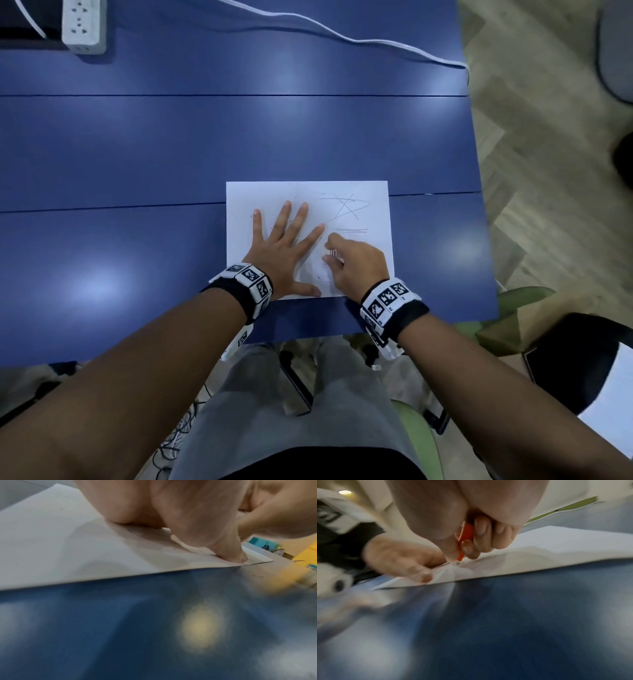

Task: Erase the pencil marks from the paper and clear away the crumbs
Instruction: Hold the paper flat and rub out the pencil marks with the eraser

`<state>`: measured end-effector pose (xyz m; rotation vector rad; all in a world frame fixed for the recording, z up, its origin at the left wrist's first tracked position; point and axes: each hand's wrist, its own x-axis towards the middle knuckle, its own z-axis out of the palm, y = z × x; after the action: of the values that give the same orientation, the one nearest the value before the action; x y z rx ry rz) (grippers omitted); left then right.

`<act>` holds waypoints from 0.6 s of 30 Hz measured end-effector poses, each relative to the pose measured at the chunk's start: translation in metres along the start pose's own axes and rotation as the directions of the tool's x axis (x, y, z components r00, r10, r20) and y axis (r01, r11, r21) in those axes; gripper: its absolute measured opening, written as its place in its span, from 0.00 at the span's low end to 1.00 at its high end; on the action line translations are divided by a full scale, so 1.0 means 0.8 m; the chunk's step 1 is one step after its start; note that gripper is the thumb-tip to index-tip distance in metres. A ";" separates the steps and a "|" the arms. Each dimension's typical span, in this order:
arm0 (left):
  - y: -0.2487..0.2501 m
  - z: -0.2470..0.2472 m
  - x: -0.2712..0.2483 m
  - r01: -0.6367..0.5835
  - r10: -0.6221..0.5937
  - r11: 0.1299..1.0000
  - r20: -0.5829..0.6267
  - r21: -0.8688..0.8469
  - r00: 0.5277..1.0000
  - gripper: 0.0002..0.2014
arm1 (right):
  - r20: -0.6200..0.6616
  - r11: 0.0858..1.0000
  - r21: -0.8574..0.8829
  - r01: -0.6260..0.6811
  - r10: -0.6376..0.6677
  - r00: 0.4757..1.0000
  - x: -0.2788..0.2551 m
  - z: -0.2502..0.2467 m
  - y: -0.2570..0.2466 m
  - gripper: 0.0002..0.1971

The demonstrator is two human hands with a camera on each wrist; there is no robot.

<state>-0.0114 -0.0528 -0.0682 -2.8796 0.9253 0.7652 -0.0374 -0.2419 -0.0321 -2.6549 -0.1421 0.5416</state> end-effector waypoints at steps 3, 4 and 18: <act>0.001 0.002 0.000 0.005 -0.005 1.000 0.010 -0.001 1.000 0.60 | 0.133 0.994 -0.010 0.110 -0.108 0.985 -0.022 0.008 -0.015 0.07; 0.002 0.001 0.000 0.003 -0.003 1.000 0.008 -0.001 1.000 0.60 | 0.166 0.990 -0.010 0.143 -0.140 0.976 -0.026 0.008 -0.016 0.07; 0.001 0.001 0.001 -0.005 0.005 1.000 0.002 -0.005 1.000 0.61 | 0.065 0.997 -0.020 0.076 -0.075 0.995 -0.006 0.000 -0.004 0.08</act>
<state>-0.0113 -0.0538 -0.0695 -2.8812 0.9327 0.7718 -0.0422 -0.2399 -0.0294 -2.6429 -0.2682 0.6035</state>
